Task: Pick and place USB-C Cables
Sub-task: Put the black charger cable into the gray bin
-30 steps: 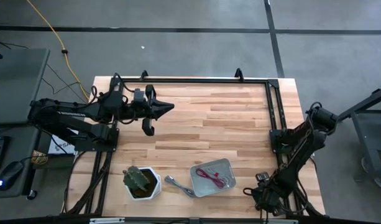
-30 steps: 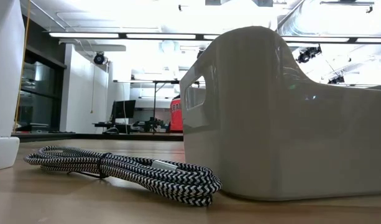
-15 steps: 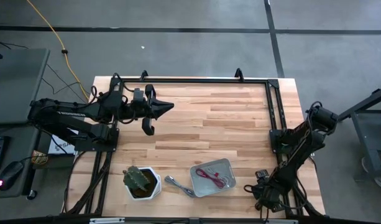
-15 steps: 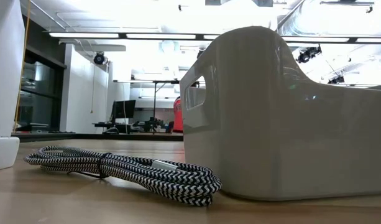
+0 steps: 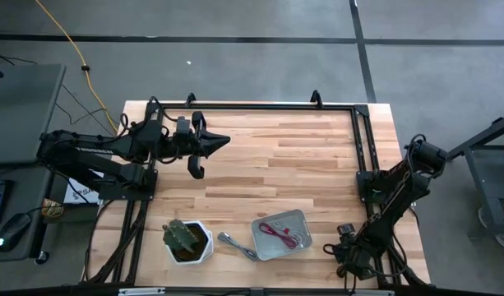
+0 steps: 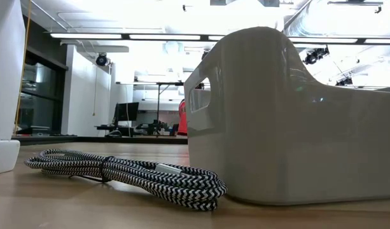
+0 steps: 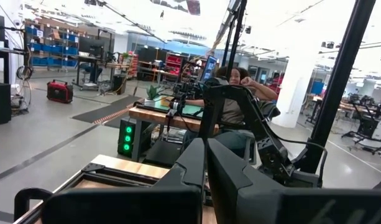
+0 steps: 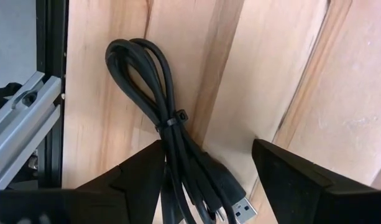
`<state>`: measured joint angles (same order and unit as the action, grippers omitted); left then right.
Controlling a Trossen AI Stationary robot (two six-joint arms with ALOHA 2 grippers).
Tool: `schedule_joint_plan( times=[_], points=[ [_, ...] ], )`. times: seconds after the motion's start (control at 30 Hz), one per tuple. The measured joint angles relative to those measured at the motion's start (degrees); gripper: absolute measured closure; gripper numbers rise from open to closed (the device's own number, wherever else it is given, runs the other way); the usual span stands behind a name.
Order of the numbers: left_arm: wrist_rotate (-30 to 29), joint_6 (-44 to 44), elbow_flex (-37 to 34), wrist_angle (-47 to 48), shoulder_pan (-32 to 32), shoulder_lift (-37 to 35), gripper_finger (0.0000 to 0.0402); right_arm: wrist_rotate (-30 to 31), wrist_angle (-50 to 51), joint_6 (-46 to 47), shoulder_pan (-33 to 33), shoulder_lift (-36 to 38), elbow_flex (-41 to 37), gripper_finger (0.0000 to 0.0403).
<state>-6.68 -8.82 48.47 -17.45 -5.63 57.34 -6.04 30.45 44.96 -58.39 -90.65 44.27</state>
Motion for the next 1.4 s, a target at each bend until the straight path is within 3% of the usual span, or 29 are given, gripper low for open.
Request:
schedule_joint_plan(
  times=[0.7,0.83,1.17,1.4],
  points=[
    [0.0,1.0,0.0,-0.6,0.0,0.0,0.0401,2.1,3.4,0.7,0.2,-0.1,0.0,0.0178],
    [0.0,1.0,0.0,-0.6,0.0,0.0,0.0401,1.9,3.0,-1.8,0.2,-0.1,0.0,0.0220],
    [0.0,2.0,0.0,-0.5,0.0,0.0,0.0402,-1.9,0.8,-4.1,0.4,-0.1,-0.1,0.0384],
    [0.0,2.0,0.0,-0.5,0.0,0.0,0.0401,-4.3,0.1,-1.7,0.8,0.4,-0.2,0.0398]
  ],
)
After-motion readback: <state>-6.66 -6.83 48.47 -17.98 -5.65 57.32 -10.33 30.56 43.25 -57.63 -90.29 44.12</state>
